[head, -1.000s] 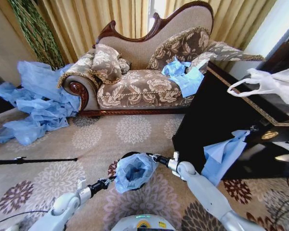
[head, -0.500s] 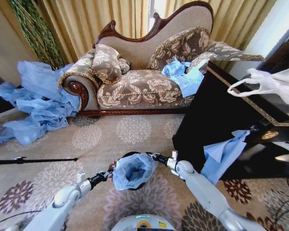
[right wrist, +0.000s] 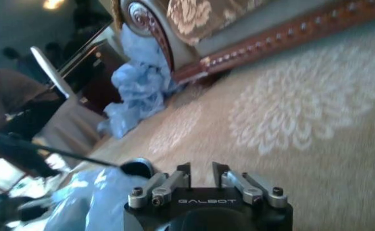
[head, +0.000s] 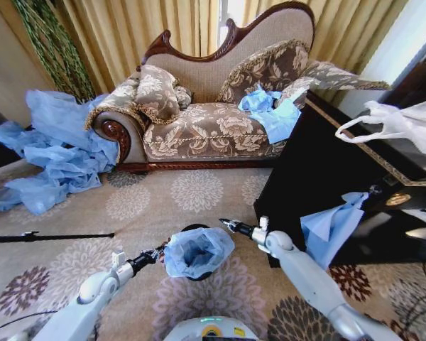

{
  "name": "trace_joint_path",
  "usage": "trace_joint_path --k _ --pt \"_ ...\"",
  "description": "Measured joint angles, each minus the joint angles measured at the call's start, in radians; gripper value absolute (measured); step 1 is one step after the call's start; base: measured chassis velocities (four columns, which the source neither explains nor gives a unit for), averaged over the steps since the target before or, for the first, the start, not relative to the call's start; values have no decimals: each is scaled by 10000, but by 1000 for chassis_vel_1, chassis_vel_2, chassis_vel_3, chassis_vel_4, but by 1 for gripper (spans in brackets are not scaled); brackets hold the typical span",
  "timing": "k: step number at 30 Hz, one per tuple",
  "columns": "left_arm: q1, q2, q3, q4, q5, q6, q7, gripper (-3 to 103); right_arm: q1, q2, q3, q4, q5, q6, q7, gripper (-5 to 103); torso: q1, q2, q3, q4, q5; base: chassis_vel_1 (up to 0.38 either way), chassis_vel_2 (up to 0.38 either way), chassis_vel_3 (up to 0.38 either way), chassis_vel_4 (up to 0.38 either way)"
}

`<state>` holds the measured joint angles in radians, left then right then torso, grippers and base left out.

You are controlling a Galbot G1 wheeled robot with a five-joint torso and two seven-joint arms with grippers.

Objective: Place a garbage bag over the trash bin.

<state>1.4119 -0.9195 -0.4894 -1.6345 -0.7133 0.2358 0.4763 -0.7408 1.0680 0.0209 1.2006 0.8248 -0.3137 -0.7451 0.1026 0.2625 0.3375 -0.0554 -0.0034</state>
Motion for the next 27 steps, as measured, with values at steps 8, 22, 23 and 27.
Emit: trace_joint_path --k 8,22,23,27 --pt "-43 -4 62 82 17 -42 55 0 90 69 -286 -665 -93 -278 -920 51 0 0 0 2 0 0 0 0 0" --pt "2 -60 54 113 46 -84 96 0 240 140 -607 -958 309 -627 -1240 97 0 0 0 1 -1 0 0 0 0" --pt "-3 -61 65 113 49 -86 101 0 264 170 -626 -998 308 -620 -1199 100 0 0 0 1 -1 0 0 0 0" --pt "-15 -61 83 134 63 -97 117 0 362 273 -629 -1204 292 -587 -1098 100 0 0 0 1 -1 0 0 0 0"
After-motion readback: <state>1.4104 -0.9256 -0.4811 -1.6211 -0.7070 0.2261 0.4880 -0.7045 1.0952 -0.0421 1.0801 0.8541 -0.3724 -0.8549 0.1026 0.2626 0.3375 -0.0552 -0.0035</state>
